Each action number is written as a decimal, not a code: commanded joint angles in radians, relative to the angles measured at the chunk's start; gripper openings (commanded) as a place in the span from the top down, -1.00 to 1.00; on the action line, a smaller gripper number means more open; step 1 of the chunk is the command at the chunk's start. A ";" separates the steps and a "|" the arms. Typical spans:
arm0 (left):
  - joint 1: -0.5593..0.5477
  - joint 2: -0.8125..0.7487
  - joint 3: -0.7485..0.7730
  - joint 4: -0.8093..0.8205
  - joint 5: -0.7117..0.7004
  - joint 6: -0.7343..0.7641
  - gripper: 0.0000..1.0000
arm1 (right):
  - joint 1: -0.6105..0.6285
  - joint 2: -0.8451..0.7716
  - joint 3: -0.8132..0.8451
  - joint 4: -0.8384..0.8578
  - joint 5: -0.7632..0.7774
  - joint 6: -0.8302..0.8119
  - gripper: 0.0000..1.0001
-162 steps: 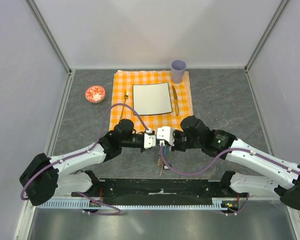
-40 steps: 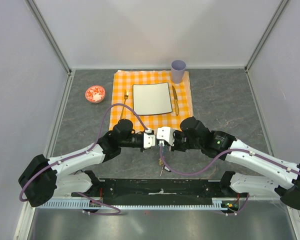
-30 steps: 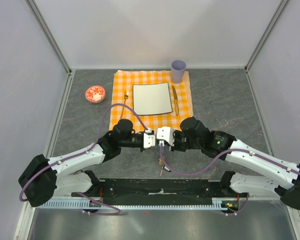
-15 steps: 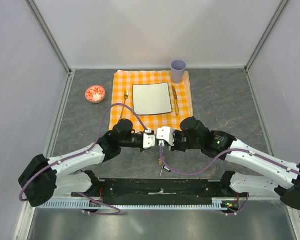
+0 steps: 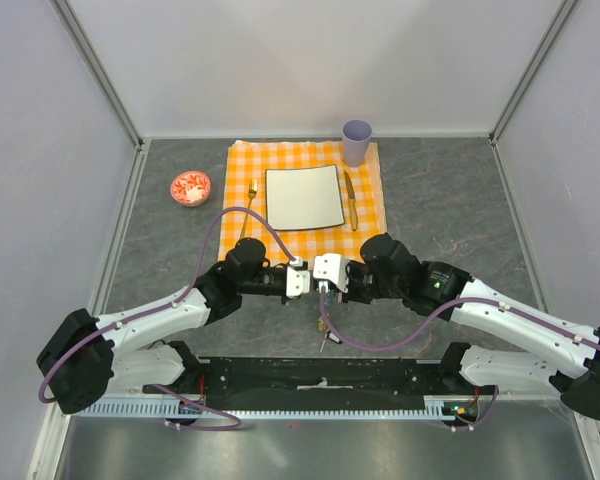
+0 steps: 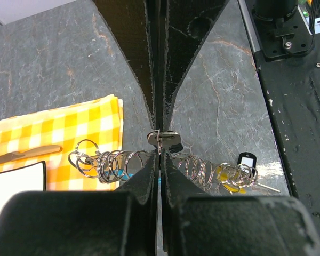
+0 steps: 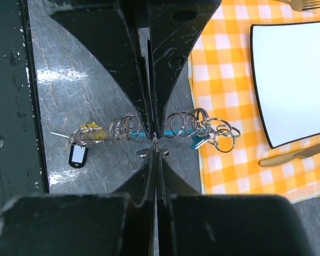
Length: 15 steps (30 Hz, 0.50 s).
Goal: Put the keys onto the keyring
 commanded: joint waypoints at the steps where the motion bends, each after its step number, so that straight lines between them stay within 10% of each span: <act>1: -0.006 -0.024 0.019 0.068 -0.002 0.016 0.96 | 0.003 -0.018 0.003 0.029 0.005 0.013 1.00; 15: -0.006 -0.015 0.028 0.045 -0.011 0.027 0.96 | 0.003 -0.026 0.002 0.024 0.028 0.012 1.00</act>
